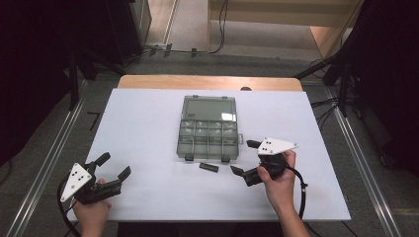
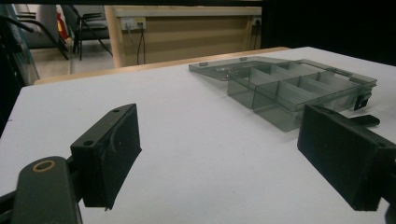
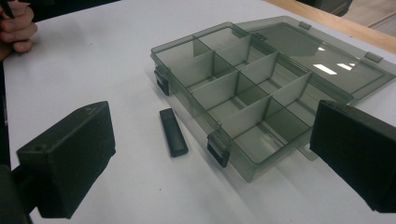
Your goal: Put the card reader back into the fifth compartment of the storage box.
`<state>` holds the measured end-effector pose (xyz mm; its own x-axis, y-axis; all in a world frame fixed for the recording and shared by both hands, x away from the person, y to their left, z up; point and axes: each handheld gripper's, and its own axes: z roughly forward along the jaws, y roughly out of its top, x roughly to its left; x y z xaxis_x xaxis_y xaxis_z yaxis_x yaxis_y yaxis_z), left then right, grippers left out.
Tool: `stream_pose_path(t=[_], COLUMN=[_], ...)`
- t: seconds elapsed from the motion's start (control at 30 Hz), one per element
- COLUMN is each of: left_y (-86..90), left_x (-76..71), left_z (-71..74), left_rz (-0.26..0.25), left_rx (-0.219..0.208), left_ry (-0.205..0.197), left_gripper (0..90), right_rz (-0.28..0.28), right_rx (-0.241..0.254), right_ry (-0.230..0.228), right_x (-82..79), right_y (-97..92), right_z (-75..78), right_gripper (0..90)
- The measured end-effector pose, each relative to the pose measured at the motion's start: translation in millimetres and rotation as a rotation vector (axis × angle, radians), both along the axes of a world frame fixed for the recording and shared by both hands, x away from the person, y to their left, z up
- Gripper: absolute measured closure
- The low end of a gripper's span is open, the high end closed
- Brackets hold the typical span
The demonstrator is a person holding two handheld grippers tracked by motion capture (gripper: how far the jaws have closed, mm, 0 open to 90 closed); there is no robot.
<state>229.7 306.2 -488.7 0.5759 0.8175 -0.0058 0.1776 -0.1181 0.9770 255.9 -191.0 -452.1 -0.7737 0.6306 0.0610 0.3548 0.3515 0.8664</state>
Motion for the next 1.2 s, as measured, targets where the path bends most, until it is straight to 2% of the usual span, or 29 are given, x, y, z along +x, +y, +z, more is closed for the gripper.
stream_pose_path(t=[0.2,0.23,0.27,0.5,0.57,0.67,0.77,0.8,0.93,1.1,1.2], left_y=[0.5,0.7,0.7,1.5,1.7,2.0,1.9,1.9,2.0,1.9,2.1], left_x=[0.0,-0.1,-0.1,0.2,0.2,0.4,0.4,0.4,0.5,0.6,0.6], left_z=[0.1,0.1,0.1,0.1,0.1,0.1,0.1,0.1,0.1,0.1,0.1], left_rz=[0.000,-0.001,-0.001,-0.003,-0.003,-0.005,-0.004,-0.004,-0.004,-0.005,-0.004], left_rx=[-0.003,-0.002,-0.002,-0.006,-0.008,-0.010,-0.010,-0.010,-0.010,-0.011,-0.011], left_ry=[0.001,0.000,0.000,0.001,0.001,0.002,0.003,0.003,0.003,0.004,0.003], left_gripper=[13.9,13.9,13.9,13.9,13.9,13.9,13.9,13.9,13.9,13.9,13.9], right_rz=[0.038,0.041,0.035,0.070,0.103,0.124,0.133,0.144,0.167,0.172,0.168], right_rx=[-0.019,-0.024,-0.026,-0.063,-0.065,-0.081,-0.097,-0.115,-0.141,-0.224,-0.229], right_ry=[0.020,0.016,0.007,0.038,0.061,0.080,0.081,0.091,0.113,0.127,0.138], right_x=[3.8,4.3,4.5,8.5,10.4,12.8,14.4,16.5,19.5,23.9,26.3], right_y=[12.3,14.2,16.0,30.9,35.6,43.0,47.4,51.4,57.3,68.7,70.4], right_z=[0.7,0.9,1.2,-1.9,-3.7,-6.9,-9.2,-11.5,-15.3,-22.9,-25.4], right_gripper=[0.0,6.2,16.1,16.0,21.4,32.4,36.4,41.3,46.3,54.0,55.4])
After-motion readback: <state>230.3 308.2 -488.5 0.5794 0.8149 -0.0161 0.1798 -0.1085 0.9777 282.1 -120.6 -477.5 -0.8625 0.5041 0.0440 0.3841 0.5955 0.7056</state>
